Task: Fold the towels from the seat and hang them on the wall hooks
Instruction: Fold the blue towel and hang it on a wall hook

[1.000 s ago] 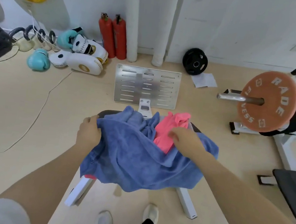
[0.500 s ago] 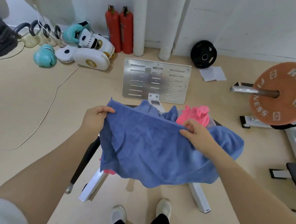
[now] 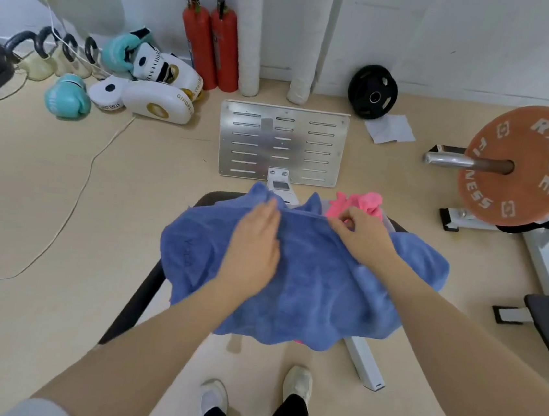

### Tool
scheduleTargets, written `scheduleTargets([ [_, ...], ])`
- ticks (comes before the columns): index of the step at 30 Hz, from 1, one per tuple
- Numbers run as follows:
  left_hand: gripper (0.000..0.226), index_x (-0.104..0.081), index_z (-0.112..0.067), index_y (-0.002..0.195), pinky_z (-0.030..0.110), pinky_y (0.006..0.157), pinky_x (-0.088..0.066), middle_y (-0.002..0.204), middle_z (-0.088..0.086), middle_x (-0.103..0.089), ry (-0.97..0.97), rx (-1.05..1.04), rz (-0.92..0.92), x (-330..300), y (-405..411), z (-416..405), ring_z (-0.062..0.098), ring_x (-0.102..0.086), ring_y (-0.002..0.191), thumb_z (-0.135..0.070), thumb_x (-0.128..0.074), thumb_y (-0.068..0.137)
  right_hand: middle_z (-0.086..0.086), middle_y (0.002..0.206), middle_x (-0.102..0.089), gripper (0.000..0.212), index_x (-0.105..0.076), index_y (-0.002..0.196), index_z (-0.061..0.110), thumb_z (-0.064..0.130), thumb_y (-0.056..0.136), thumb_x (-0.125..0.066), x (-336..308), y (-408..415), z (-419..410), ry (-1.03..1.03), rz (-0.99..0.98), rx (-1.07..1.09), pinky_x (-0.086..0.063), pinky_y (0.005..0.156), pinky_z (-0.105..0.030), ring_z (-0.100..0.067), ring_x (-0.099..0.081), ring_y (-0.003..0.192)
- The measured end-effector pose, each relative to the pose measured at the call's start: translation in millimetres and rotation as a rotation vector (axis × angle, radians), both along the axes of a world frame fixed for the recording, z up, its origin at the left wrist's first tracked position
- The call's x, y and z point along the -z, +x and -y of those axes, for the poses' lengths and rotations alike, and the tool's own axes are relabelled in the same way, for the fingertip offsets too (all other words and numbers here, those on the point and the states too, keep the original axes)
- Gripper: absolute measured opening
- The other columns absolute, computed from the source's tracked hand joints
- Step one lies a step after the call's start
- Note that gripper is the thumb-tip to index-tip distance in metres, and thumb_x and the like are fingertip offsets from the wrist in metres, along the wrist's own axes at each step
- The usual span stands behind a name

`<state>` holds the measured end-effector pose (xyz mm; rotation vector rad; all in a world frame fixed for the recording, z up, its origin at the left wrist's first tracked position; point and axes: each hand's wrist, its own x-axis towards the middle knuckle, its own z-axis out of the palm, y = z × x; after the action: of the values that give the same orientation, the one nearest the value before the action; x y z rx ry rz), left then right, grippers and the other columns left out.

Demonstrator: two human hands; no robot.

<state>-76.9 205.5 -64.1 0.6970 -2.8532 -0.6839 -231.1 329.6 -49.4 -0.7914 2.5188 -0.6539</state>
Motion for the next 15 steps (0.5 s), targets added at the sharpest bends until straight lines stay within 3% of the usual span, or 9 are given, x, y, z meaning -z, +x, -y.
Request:
scheduleTargets([
  [3,0.052,-0.057,-0.004,0.122,0.037,0.103,-0.043,0.127,0.014,-0.06,-0.058,0.289,0.099,9,-35,-46,0.027,-0.057,0.119,-0.024,-0.027,0.085,0.001,0.06,-0.047,0.027,-0.056,0.07,0.005,0.025,0.088,-0.06,-14,-24,-31,-0.071,0.244,-0.075,-0.034,0.056,-0.019,-0.011,-0.039,0.059],
  [6,0.058,-0.05,0.0,0.129,0.038,0.104,-0.041,0.137,0.016,-0.051,-0.058,0.308,0.121,18,-55,-79,0.027,-0.051,0.126,-0.033,-0.032,0.086,-0.007,0.069,-0.045,0.033,-0.054,0.071,-0.003,0.025,0.084,-0.065,-20,-45,-60,0.036,0.353,-0.288,-0.034,0.063,-0.024,-0.014,-0.039,0.065],
  [9,0.072,-0.019,0.002,0.142,0.04,0.113,-0.019,0.15,0.02,-0.027,-0.008,0.208,0.069,30,-64,-92,0.029,-0.027,0.139,-0.044,-0.027,0.087,0.0,0.069,-0.046,0.037,-0.053,0.07,0.007,0.044,0.072,-0.06,-15,-62,-76,0.09,0.274,-0.46,-0.033,0.063,-0.02,-0.01,-0.04,0.064],
  [12,0.076,0.014,-0.013,0.137,0.027,0.116,0.006,0.15,0.001,0.013,0.015,0.096,0.084,39,-67,-92,0.011,0.01,0.141,-0.055,-0.01,0.08,0.003,0.059,-0.039,0.034,-0.043,0.065,0.012,0.035,0.084,-0.059,-13,-78,-81,0.033,0.194,-0.399,-0.029,0.058,-0.027,-0.012,-0.034,0.057],
  [14,0.076,0.016,-0.014,0.138,0.024,0.113,0.017,0.149,-0.002,0.015,0.003,0.031,0.12,44,-70,-91,0.008,0.015,0.141,-0.055,-0.008,0.078,0.004,0.058,-0.041,0.034,-0.043,0.064,0.016,0.034,0.088,-0.059,-13,-88,-83,0.05,0.081,-0.358,-0.031,0.059,-0.03,-0.012,-0.037,0.056],
  [15,0.076,0.013,-0.012,0.142,0.025,0.113,0.017,0.153,0.002,0.009,-0.029,0.005,0.126,47,-71,-90,0.012,0.008,0.144,-0.052,-0.01,0.081,0.004,0.06,-0.044,0.031,-0.049,0.066,0.017,0.038,0.086,-0.06,-12,-94,-86,0.081,0.07,-0.352,-0.033,0.06,-0.031,-0.012,-0.039,0.057],
])
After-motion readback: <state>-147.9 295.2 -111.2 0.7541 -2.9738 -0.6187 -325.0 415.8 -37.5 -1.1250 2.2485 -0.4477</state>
